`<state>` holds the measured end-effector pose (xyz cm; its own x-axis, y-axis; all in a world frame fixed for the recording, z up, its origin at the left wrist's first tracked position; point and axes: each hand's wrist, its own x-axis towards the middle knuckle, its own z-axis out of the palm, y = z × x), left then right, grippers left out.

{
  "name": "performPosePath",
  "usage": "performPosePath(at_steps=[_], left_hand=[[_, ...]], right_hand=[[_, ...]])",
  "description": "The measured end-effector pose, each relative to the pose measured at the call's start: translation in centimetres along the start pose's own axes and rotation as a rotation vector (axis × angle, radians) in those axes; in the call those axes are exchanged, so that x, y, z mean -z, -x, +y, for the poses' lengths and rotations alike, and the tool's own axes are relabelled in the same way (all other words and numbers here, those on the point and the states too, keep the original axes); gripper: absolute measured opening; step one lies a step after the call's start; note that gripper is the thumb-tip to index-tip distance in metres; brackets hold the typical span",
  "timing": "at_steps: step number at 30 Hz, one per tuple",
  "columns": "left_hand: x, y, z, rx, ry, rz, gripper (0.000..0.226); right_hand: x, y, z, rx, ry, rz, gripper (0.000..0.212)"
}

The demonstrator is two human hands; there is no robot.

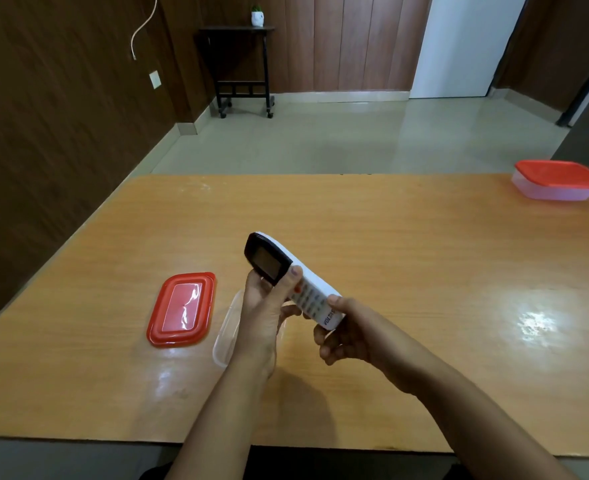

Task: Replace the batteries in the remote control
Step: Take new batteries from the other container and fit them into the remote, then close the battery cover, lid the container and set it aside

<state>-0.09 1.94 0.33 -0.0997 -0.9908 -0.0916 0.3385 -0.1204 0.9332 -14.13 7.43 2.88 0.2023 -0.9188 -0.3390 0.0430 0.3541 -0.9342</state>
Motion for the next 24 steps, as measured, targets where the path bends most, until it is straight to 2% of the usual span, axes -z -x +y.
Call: performPosePath(at_steps=[3, 7, 8, 10, 12, 16, 19, 21, 24], left_hand=[[-0.1, 0.0, -0.5, -0.046, -0.102, 0.097, 0.050], [-0.4, 0.1, -0.6, -0.082, -0.184, 0.095, 0.049], [-0.5, 0.2, -0.7, -0.085, -0.201, 0.075, 0.043], [-0.5, 0.2, -0.5, -0.087, -0.238, 0.069, 0.028], [0.2, -0.2, -0.4, -0.125, -0.304, 0.146, 0.020], [3.3, -1.1, 0.5, -0.329, -0.615, 0.351, 0.021], [5.9, -1.1, 1.6, -0.412, -0.828, 0.447, 0.024], [7.6, -1.1, 2.0, -0.381, -0.990, 0.481, 0.027], [10.1, -0.9, 1.8, -0.223, -1.218, 0.467, 0.039]], right_hand=[[-0.3, 0.0, 0.6, 0.125, 0.242, 0.114, 0.018], [-0.7, 0.1, 1.5, 0.275, 0.735, 0.233, 0.045], [-0.7, 0.0, 1.6, 0.300, 0.826, 0.279, 0.046], [-0.7, -0.4, 1.6, 0.346, 0.880, 0.364, 0.041], [-0.3, -1.2, 1.8, 0.377, 0.926, 0.431, 0.039], [0.9, -3.9, 3.2, 0.280, 1.104, 0.503, 0.050], [1.7, -5.4, 4.2, 0.188, 1.165, 0.521, 0.052], [1.9, -5.9, 4.7, 0.156, 1.206, 0.532, 0.053], [1.8, -6.2, 5.0, 0.147, 1.247, 0.562, 0.054]])
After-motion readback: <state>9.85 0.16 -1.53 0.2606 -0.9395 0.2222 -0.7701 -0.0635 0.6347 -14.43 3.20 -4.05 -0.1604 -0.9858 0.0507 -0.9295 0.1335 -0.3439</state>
